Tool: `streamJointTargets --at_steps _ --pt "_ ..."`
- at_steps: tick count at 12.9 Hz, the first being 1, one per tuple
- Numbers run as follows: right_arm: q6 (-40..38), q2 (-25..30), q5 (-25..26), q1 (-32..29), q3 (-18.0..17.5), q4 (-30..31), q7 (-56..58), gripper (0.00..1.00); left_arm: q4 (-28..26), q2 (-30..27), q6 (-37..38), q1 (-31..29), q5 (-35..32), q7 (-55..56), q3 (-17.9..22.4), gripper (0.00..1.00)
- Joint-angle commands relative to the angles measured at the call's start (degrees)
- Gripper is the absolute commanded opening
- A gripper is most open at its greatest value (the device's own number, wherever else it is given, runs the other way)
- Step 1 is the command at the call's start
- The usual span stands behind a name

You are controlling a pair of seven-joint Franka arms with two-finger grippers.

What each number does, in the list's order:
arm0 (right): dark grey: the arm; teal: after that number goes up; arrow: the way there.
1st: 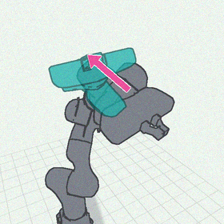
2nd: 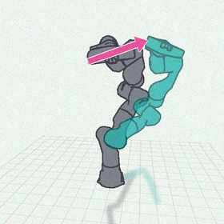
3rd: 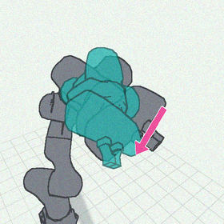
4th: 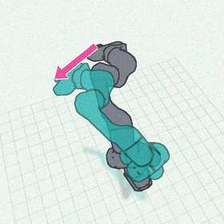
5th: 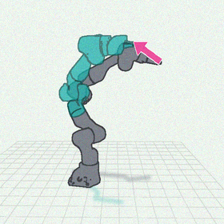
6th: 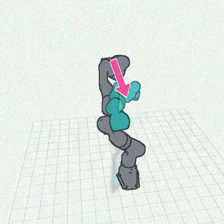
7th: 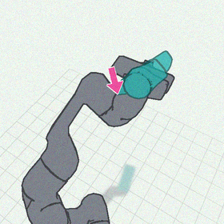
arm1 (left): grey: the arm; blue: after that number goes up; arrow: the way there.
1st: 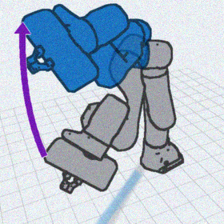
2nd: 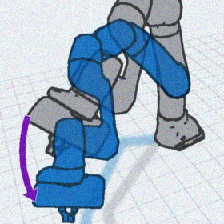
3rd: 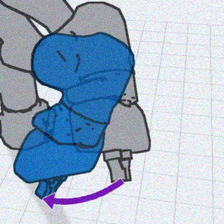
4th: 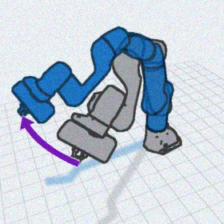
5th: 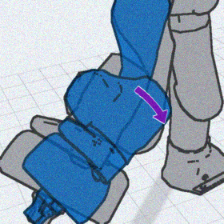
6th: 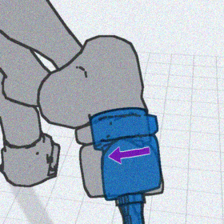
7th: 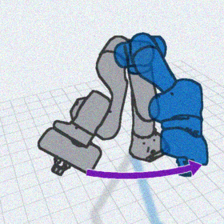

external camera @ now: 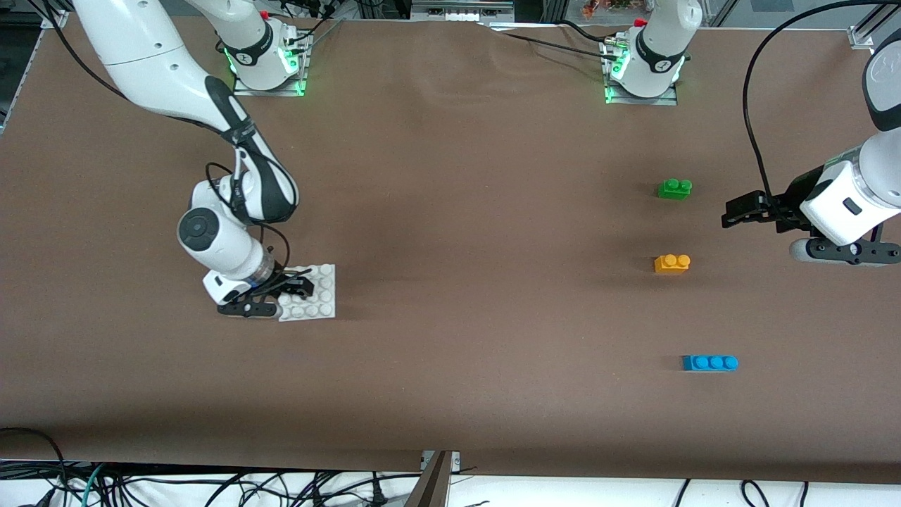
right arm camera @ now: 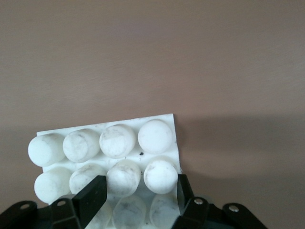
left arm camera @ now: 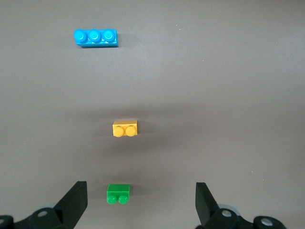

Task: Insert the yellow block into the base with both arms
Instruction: 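Reach the right gripper down and grasp the white base plate, then slide the white base plate with the right gripper toward the table middle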

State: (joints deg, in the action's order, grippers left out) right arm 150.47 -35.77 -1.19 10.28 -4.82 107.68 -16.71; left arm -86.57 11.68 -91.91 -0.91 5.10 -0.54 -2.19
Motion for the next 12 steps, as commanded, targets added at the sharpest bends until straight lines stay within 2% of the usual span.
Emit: streamJointTargets --at_steps 1,7,12 --pt "2.11 -0.53 -0.65 3.95 -0.19 0.43 -5.94 0.68 1.84 0.54 1.2 0.3 -0.26 -1.22 -0.1 1.0" --pt "4.74 -4.57 -0.3 14.58 -0.01 -3.17 -20.35 0.68 1.84 0.54 1.2 0.21 -0.26 -1.13 -0.01 1.0" --pt "4.66 -9.13 -0.13 22.58 0.25 -10.37 -27.93 0.68 1.84 0.54 1.2 0.12 -0.17 -1.13 -0.01 1.0"
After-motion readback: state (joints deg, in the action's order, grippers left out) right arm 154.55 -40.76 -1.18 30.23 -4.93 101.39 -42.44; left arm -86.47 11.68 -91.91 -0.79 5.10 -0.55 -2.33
